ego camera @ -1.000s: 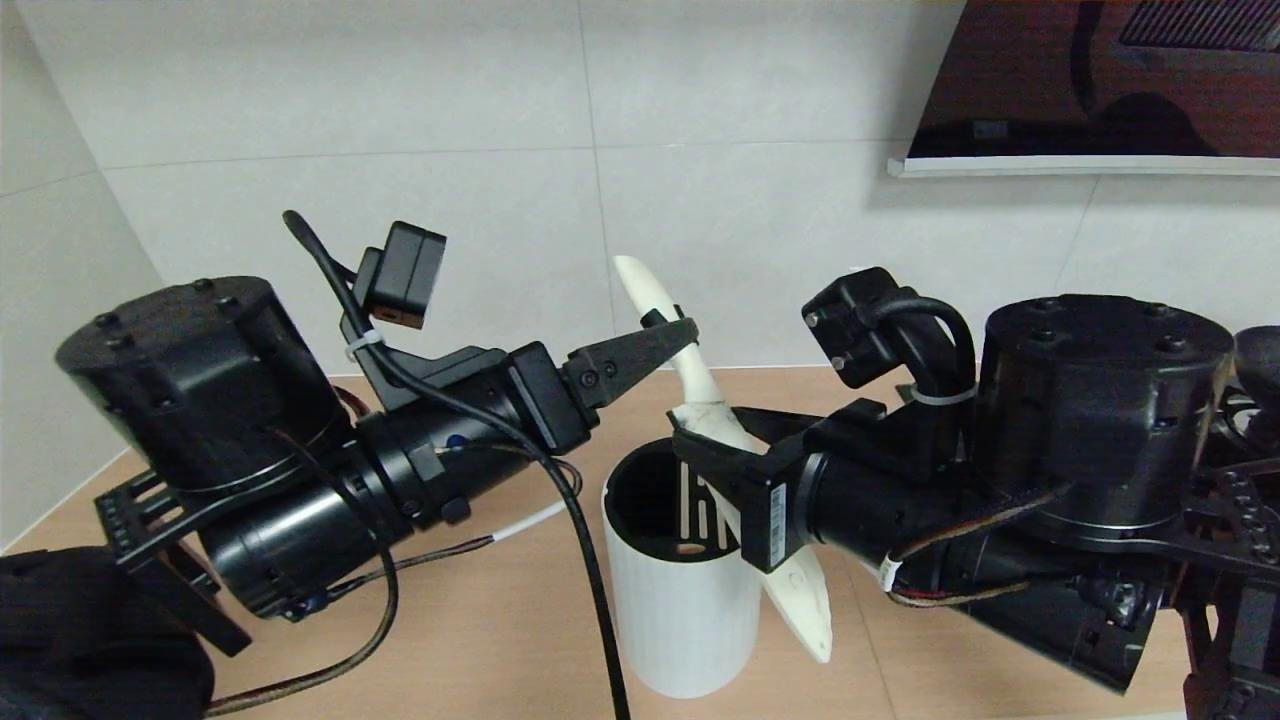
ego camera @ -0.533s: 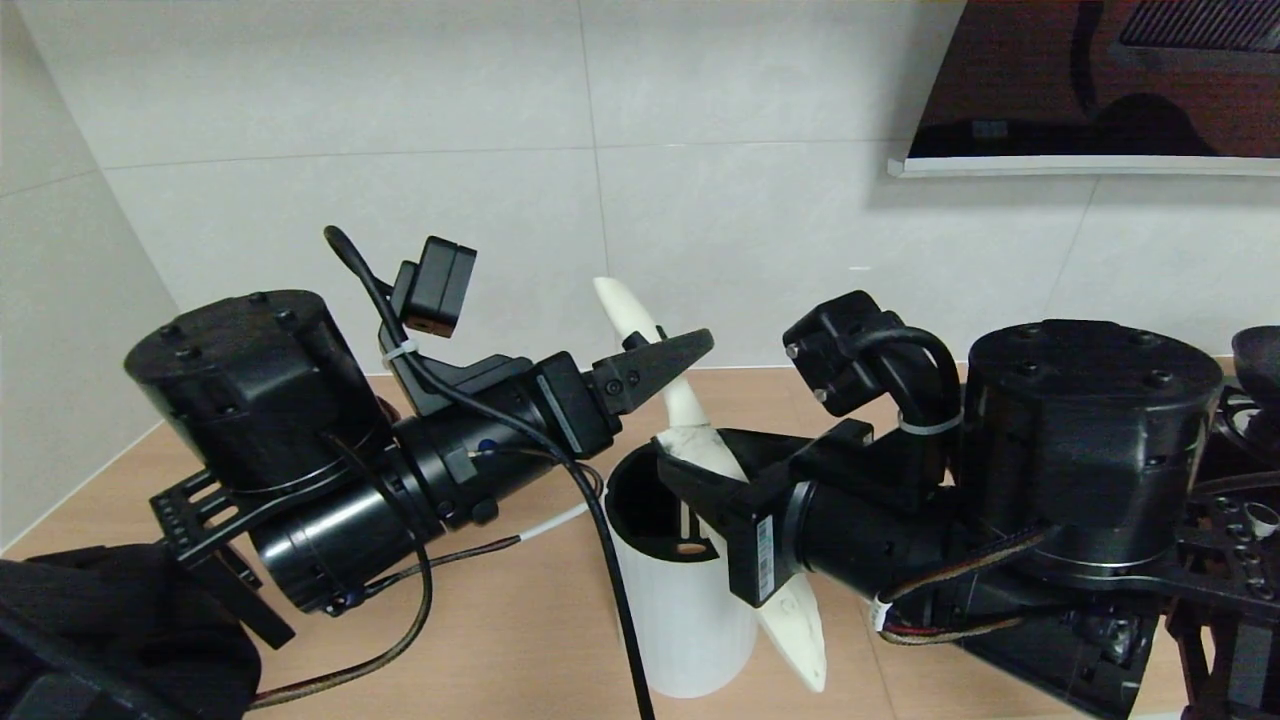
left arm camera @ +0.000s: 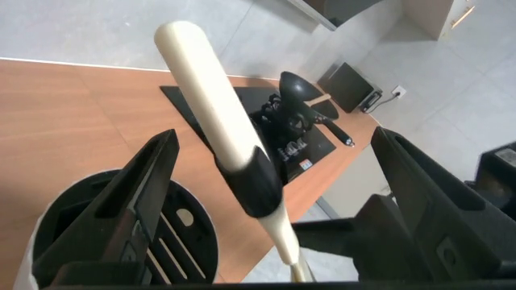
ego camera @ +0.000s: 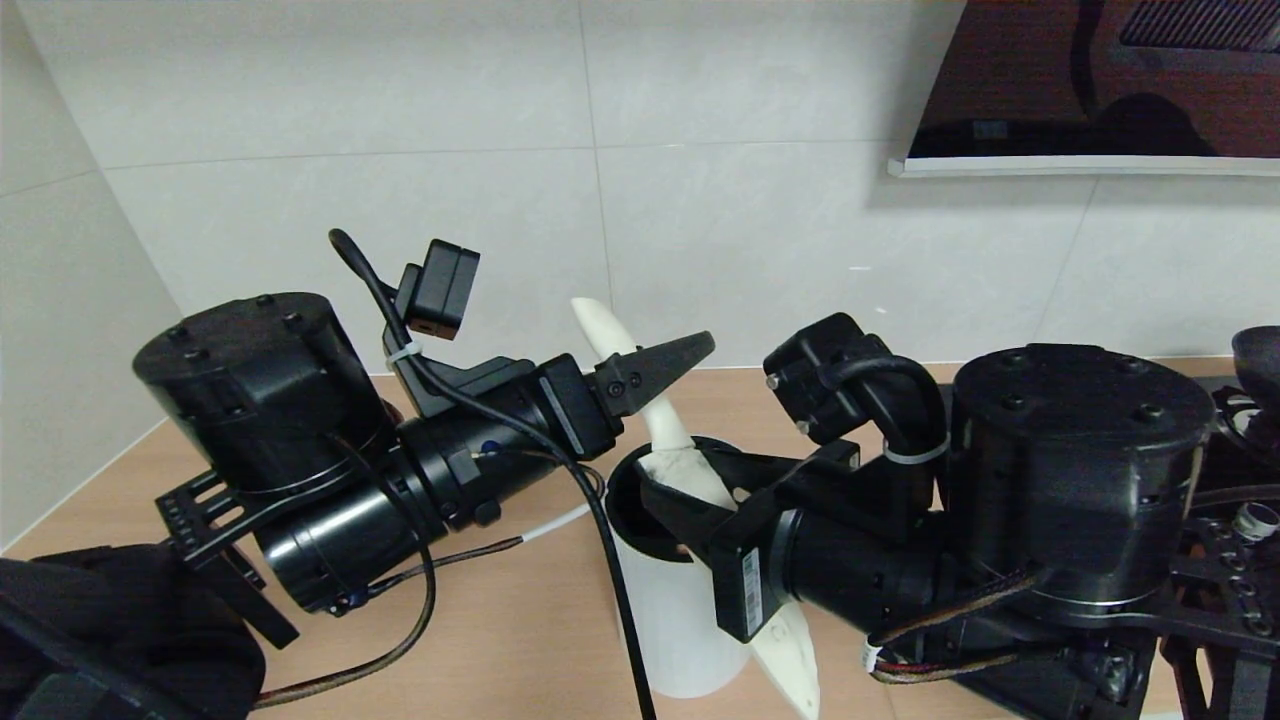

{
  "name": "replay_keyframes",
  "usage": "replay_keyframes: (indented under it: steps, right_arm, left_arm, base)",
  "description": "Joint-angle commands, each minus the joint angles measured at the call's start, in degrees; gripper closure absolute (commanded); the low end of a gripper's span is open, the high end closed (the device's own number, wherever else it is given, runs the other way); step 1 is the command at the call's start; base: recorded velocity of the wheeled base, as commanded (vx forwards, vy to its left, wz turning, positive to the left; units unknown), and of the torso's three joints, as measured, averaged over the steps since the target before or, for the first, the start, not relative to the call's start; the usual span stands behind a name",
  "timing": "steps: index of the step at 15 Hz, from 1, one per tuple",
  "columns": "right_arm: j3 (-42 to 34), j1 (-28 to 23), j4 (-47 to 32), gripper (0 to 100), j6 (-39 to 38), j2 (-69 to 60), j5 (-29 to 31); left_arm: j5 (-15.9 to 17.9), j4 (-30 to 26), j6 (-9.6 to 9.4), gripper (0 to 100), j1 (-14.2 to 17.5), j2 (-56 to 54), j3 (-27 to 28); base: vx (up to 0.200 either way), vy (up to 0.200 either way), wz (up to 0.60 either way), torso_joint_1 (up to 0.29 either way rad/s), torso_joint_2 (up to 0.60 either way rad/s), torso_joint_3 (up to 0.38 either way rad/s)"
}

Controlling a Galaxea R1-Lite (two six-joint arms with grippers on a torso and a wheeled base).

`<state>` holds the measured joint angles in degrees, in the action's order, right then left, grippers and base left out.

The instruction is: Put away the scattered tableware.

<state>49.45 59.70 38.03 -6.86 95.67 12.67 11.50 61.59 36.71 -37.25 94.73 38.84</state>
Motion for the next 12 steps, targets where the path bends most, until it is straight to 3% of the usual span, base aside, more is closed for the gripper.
replay_keyframes:
  steps: [1, 4, 5, 12]
  right_arm:
    - [-0.05, 0.16, 0.02, 100, 0.01, 0.04, -0.01]
    - [-0.05, 0.16, 0.11, 100, -0.08, -0.05, -0.01]
    - [-0.05, 0.16, 0.11, 100, -0.08, -0.13, -0.01]
    - [0.04, 0.07, 0.29, 100, -0.43, -0.93, 0.08]
  left_arm:
    - [0.02, -0.06, 0.03, 0, -0.01, -0.16, 0.01]
    - [0.19, -0.06, 0.03, 0, -0.10, -0.07, -0.17]
    - [0.28, -0.06, 0.03, 100, -0.10, 0.19, -0.17]
    - [0.46, 0.02, 0.03, 100, -0.10, 0.19, -0.43]
  base:
    - [0.000, 0.000, 0.00, 0.000, 0.00, 0.000]
    - [0.000, 0.000, 0.00, 0.000, 0.00, 0.000]
    - [0.000, 0.000, 0.00, 0.000, 0.00, 0.000]
    - [0.000, 0.000, 0.00, 0.000, 0.00, 0.000]
